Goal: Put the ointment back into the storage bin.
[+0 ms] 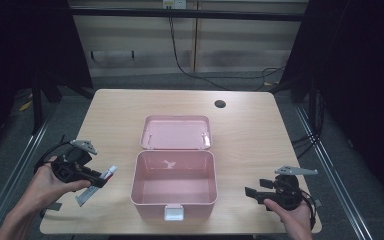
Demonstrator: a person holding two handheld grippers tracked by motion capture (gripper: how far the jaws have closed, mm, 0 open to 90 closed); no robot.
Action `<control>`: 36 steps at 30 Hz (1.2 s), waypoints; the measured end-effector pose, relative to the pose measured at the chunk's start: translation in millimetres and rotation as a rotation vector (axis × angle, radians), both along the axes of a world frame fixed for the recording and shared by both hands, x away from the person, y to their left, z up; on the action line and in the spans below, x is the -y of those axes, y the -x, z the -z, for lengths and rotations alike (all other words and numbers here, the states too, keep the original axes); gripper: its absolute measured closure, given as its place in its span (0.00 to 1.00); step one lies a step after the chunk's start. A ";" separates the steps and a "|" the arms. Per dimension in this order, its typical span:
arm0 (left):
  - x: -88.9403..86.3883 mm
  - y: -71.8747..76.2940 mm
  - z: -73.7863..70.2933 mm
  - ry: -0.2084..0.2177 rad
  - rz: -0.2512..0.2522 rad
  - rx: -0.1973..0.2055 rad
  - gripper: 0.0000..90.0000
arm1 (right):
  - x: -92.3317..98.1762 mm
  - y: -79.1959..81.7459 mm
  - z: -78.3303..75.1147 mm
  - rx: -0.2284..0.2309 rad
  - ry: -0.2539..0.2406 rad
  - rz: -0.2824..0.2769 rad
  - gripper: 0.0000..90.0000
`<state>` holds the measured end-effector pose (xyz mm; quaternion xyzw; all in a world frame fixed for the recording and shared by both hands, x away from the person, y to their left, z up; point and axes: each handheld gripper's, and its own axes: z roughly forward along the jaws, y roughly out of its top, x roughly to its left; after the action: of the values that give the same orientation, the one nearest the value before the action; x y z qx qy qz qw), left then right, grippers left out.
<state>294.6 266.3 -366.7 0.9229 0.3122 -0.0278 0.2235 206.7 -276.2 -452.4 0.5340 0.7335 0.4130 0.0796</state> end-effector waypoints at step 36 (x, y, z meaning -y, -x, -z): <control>41.8 -7.0 -55.6 -0.059 0.133 -0.004 0.79 | -1.1 -0.4 0.8 -0.007 -0.002 -0.011 0.26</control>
<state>301.7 224.5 -311.1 0.9478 0.2512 -0.0352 0.1934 207.1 -275.1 -453.2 0.5316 0.7361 0.4123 0.0743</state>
